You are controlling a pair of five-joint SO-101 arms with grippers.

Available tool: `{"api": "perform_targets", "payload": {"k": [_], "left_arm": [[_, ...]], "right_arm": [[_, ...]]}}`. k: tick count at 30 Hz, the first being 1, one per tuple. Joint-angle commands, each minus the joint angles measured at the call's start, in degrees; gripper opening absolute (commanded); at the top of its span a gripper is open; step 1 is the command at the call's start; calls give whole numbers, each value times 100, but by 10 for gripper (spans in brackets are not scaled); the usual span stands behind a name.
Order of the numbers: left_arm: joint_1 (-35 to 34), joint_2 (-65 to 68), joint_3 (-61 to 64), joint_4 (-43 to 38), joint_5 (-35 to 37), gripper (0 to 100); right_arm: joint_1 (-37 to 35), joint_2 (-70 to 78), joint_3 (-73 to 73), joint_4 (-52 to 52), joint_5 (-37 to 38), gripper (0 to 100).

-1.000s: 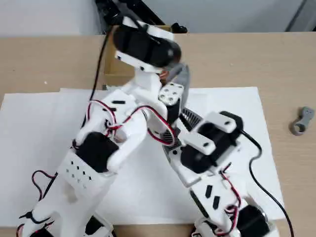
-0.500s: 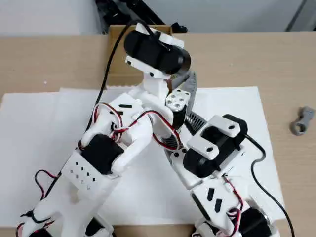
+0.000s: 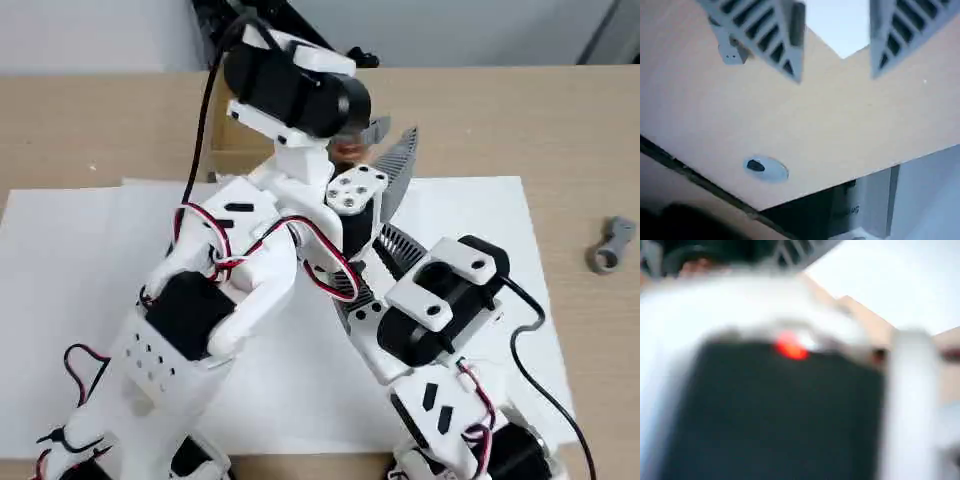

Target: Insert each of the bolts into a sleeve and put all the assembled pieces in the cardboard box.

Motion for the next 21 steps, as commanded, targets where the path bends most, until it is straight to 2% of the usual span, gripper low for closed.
{"api": "perform_targets", "payload": {"k": [1, 17, 21], "left_arm": [[26, -18, -479, 9, 18, 87], [18, -18, -927, -26, 0, 59], [18, -18, -936, -26, -404, 42]], "right_arm": [[-57, -75, -343, -4, 44, 2], [-57, -75, -343, 22, 35, 2], [-57, -75, -343, 31, 35, 2]]}}
